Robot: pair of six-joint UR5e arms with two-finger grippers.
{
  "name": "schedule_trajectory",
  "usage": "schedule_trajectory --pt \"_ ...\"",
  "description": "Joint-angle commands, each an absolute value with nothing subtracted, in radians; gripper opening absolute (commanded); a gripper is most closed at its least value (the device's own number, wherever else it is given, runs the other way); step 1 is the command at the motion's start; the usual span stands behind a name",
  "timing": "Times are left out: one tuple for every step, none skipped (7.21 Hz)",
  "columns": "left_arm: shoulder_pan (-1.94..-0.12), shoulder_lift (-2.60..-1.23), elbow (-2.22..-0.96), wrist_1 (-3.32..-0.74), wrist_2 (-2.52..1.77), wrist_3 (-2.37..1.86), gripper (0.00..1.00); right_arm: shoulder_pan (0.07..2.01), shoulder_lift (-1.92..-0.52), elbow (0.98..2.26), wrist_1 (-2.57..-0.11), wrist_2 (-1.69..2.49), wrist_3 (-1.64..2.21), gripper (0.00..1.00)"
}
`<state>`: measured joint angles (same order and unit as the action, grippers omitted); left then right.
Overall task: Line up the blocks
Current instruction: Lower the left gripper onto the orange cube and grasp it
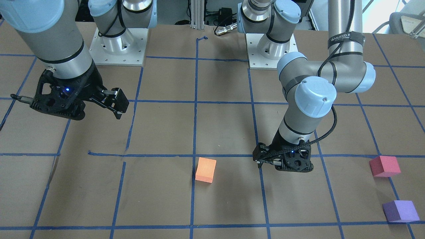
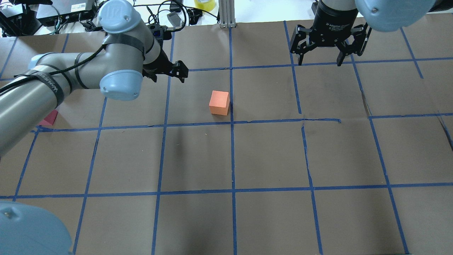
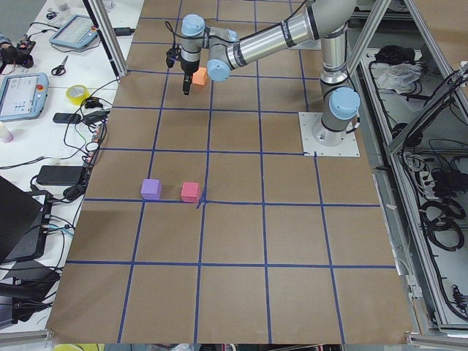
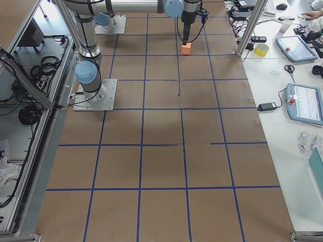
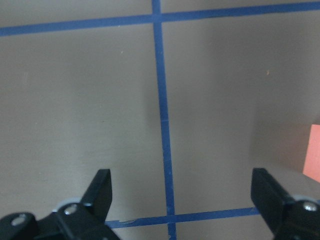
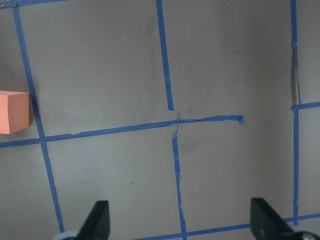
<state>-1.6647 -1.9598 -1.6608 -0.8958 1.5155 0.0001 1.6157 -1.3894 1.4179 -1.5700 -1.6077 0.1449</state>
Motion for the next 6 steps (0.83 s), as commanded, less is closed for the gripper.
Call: schedule_trajectory --pt "-1.799 -2.017 -1.628 -0.890 1.516 -0.121 1.00 1.612 -1.451 1.477 -1.566 -1.608 0.123 1.00" --pt "-1.815 -2.043 -1.609 -0.890 1.509 -0.149 1.00 1.611 -1.478 1.503 -1.577 -1.608 0.121 1.00" --pt "-1.825 -2.066 -1.606 -0.890 1.508 -0.155 1.00 1.609 -1.480 1.515 -1.577 -1.606 0.118 1.00" --pt "-1.830 -2.083 -1.603 -0.888 1.506 -0.161 1.00 1.605 -1.482 1.522 -1.578 -1.605 0.120 1.00" --pt "-1.854 -2.097 -1.603 -0.838 1.506 -0.211 1.00 1.583 -1.482 1.525 -1.575 -1.591 0.109 0.99" --pt "-1.859 -2.118 -1.601 -0.825 1.512 -0.206 1.00 1.563 -1.485 1.526 -1.575 -1.563 0.089 1.00"
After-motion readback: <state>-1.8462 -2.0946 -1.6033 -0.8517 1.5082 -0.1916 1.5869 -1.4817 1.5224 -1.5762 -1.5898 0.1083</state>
